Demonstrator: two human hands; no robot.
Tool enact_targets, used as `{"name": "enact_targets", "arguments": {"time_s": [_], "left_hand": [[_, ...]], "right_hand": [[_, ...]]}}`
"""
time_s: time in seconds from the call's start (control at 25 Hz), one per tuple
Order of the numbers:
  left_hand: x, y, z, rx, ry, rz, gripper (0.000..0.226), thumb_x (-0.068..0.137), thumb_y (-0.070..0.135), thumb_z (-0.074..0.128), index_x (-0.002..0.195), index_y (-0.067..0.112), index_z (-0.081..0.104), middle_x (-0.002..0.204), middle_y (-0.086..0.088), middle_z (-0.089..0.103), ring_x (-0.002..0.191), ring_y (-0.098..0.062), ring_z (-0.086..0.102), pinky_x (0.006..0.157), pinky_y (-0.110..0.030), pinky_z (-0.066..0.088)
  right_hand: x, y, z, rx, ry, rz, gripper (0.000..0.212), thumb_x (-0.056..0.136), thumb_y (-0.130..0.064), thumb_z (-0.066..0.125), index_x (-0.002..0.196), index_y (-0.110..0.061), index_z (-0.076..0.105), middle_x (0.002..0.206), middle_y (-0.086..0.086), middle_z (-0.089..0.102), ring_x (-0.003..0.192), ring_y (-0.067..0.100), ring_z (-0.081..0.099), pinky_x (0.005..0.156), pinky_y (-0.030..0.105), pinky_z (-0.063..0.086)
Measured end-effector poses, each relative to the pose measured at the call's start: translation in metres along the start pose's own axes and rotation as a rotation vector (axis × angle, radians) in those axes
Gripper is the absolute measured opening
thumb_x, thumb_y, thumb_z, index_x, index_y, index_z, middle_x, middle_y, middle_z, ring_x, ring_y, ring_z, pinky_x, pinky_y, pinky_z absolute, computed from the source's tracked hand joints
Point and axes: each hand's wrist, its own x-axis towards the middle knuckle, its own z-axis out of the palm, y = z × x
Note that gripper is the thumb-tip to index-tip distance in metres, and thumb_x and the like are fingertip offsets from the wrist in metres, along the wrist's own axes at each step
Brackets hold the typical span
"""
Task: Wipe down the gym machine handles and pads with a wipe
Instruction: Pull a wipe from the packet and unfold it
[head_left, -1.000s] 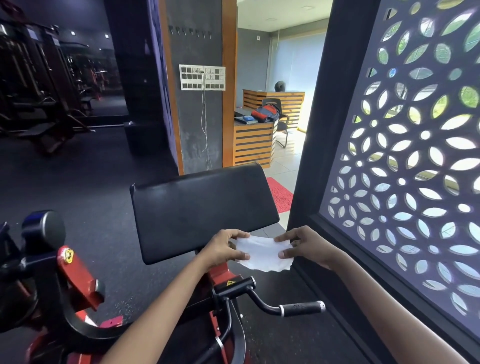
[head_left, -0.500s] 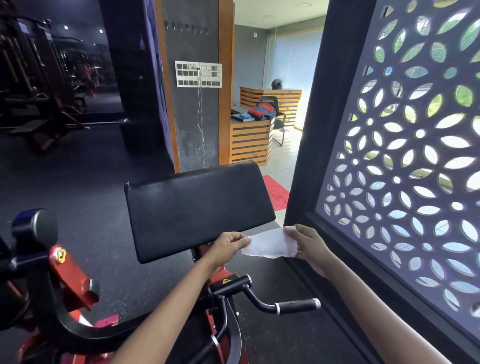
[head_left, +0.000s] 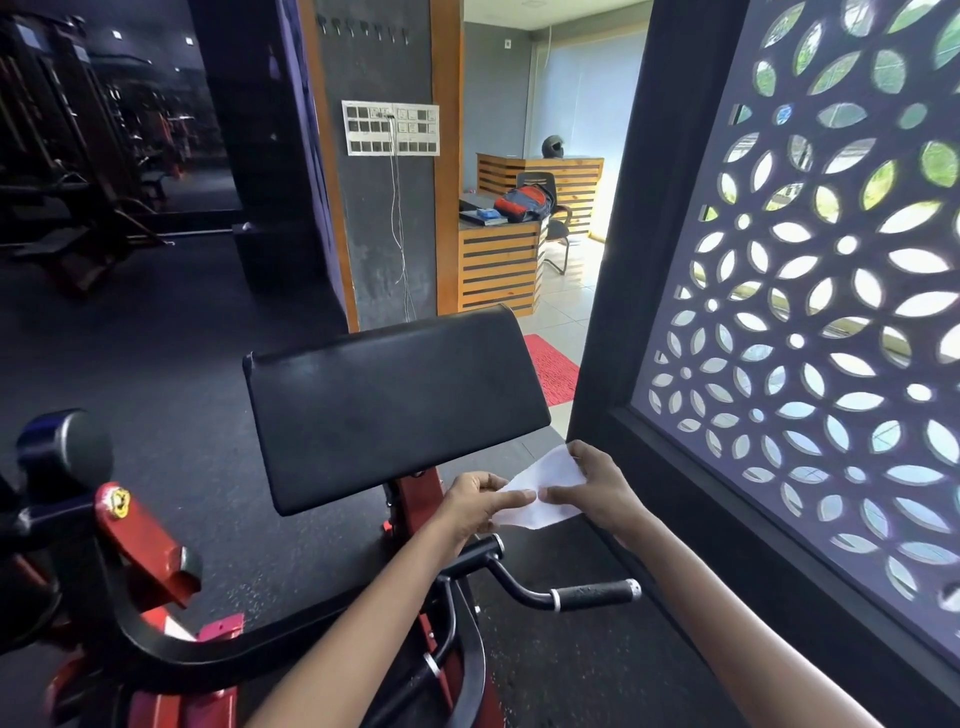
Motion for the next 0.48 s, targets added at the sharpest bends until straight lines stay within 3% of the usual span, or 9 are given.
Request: {"name": "enact_targets", "arguments": {"time_s": [0.08, 0.2, 0.36, 0.48], "left_hand": [[0.002, -0.002, -0.005, 0.066, -0.016, 0.051, 0.043, 0.062, 0.026, 0.086, 0.095, 0.008, 0.064, 0.091, -0.007, 0.072, 0.084, -0.023, 0.068, 0.077, -0.034, 0.055], [0.003, -0.003, -0.01, 0.153, -0.03, 0.19, 0.01, 0.079, 0.014, 0.074, 0.085, 0.008, 0.068, 0.083, -0.002, 0.069, 0.08, -0.012, 0.063, 0.075, -0.017, 0.049], [0.002, 0.002, -0.016, 0.115, -0.069, 0.241, 0.008, 0.087, 0.014, 0.065, 0.09, 0.009, 0.071, 0.081, -0.003, 0.069, 0.076, -0.01, 0.063, 0.075, -0.021, 0.044], [0.005, 0.007, -0.018, 0.226, -0.04, 0.242, 0.022, 0.093, 0.022, 0.058, 0.114, 0.022, 0.064, 0.106, 0.001, 0.067, 0.094, -0.01, 0.06, 0.074, -0.019, 0.04]], "right_hand": [[0.0, -0.005, -0.007, -0.011, -0.11, -0.037, 0.046, 0.065, -0.019, 0.08, 0.104, -0.016, 0.055, 0.099, 0.0, 0.057, 0.096, 0.019, 0.054, 0.083, 0.031, 0.046], [0.0, -0.019, -0.021, 0.013, -0.229, -0.087, 0.037, 0.069, -0.006, 0.078, 0.099, -0.011, 0.059, 0.086, 0.002, 0.058, 0.083, 0.016, 0.057, 0.073, 0.028, 0.049], [-0.002, -0.036, -0.028, 0.183, -0.117, -0.103, 0.035, 0.068, -0.002, 0.079, 0.097, -0.012, 0.063, 0.088, 0.009, 0.064, 0.077, 0.016, 0.061, 0.064, 0.023, 0.052], [0.0, -0.037, -0.028, 0.243, -0.077, -0.13, 0.034, 0.069, 0.0, 0.079, 0.099, -0.01, 0.066, 0.087, 0.005, 0.066, 0.078, 0.017, 0.062, 0.07, 0.031, 0.053]]}}
